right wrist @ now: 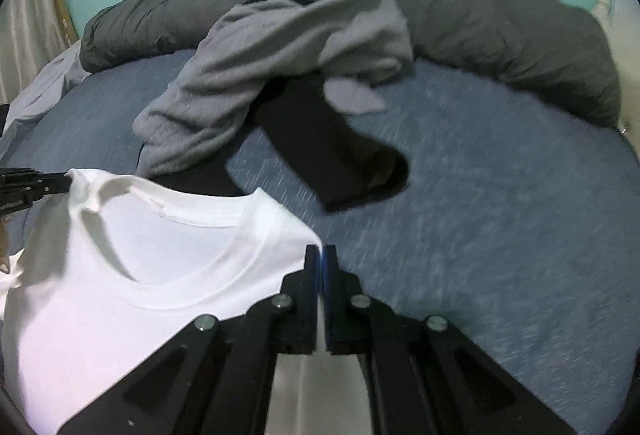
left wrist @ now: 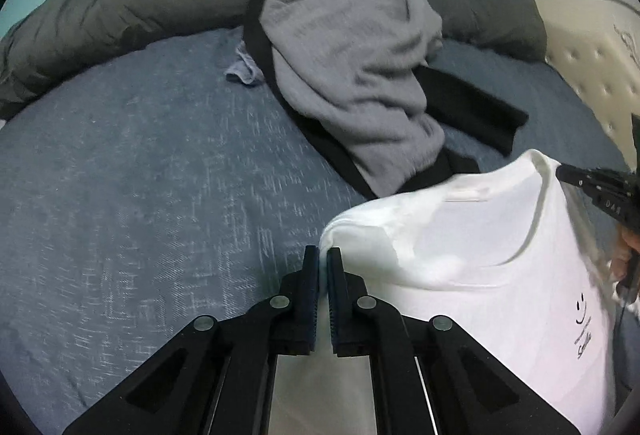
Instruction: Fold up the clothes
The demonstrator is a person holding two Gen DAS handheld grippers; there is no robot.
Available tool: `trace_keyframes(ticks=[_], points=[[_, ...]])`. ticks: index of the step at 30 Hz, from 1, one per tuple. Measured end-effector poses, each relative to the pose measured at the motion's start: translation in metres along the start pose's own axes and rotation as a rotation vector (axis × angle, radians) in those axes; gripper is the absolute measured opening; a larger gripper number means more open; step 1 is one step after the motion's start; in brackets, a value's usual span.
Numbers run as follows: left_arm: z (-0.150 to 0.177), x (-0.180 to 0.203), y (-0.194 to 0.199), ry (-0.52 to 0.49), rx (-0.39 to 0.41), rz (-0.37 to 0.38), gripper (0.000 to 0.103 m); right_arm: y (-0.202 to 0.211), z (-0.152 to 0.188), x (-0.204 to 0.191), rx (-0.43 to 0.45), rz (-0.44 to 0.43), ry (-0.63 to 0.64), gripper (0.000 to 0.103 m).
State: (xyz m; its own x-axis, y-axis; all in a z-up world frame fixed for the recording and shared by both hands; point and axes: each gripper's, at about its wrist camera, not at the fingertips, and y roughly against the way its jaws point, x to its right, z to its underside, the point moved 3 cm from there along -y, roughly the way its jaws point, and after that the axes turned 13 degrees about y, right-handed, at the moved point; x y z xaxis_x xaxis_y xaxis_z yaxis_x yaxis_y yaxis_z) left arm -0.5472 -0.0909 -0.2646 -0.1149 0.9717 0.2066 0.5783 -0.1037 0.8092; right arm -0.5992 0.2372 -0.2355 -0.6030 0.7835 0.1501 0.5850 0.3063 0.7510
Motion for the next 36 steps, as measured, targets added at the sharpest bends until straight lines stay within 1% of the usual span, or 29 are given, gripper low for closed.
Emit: trace_keyframes(ticks=[2,8,10,12,15,18,20,23,24,25,26,27,29,30,33,36], points=[[-0.003,0.0,0.002,-0.008,0.009,-0.008,0.004,0.0,-0.006,0.001,0.011,0.02,-0.006,0.001],[-0.018,0.0,-0.011,-0.008,0.002,-0.038,0.004,-0.016,-0.015,0.002,-0.003,0.037,-0.016,0.001],[-0.018,-0.004,-0.021,0.009,-0.006,-0.045,0.004,-0.024,-0.012,0.001,-0.021,0.034,-0.025,0.001],[-0.012,-0.008,-0.034,0.012,-0.03,-0.054,0.004,-0.033,-0.006,0.0,-0.045,0.026,-0.037,0.001],[-0.003,-0.012,-0.047,0.029,-0.057,-0.04,0.004,-0.047,0.009,-0.001,-0.086,-0.001,-0.061,0.001],[0.004,-0.015,-0.054,0.029,-0.064,-0.027,0.007,-0.045,0.012,0.002,-0.077,0.021,-0.088,0.002],[0.004,-0.017,-0.052,0.032,-0.062,-0.012,0.007,-0.043,0.013,0.004,-0.067,0.04,-0.103,0.006],[0.001,-0.021,-0.046,0.049,-0.068,0.01,0.01,-0.026,0.002,0.001,-0.011,0.102,-0.094,0.011],[0.0,-0.023,-0.041,0.053,-0.064,0.016,0.01,-0.02,-0.003,-0.005,0.022,0.067,-0.101,0.012],[0.0,-0.024,-0.036,0.055,-0.057,0.022,0.01,-0.02,-0.008,-0.015,0.032,0.005,-0.114,0.02],[-0.001,-0.027,-0.032,0.059,-0.049,0.024,0.011,-0.02,-0.013,-0.025,0.042,-0.057,-0.127,0.031],[-0.001,-0.031,-0.026,0.072,-0.043,0.027,0.011,-0.019,-0.018,-0.034,0.053,-0.118,-0.14,0.035],[0.001,-0.039,-0.016,0.096,-0.036,0.034,0.011,-0.019,-0.027,-0.055,0.07,-0.236,-0.164,0.036],[0.003,-0.043,-0.011,0.102,-0.036,0.035,0.011,-0.021,-0.03,-0.067,0.063,-0.269,-0.162,0.036],[0.015,-0.054,0.002,0.087,-0.037,0.027,0.011,-0.032,-0.045,-0.109,0.037,-0.335,-0.12,0.036],[0.027,-0.065,0.011,0.05,-0.035,0.012,0.011,-0.044,-0.06,-0.135,0.019,-0.371,-0.115,0.036]])
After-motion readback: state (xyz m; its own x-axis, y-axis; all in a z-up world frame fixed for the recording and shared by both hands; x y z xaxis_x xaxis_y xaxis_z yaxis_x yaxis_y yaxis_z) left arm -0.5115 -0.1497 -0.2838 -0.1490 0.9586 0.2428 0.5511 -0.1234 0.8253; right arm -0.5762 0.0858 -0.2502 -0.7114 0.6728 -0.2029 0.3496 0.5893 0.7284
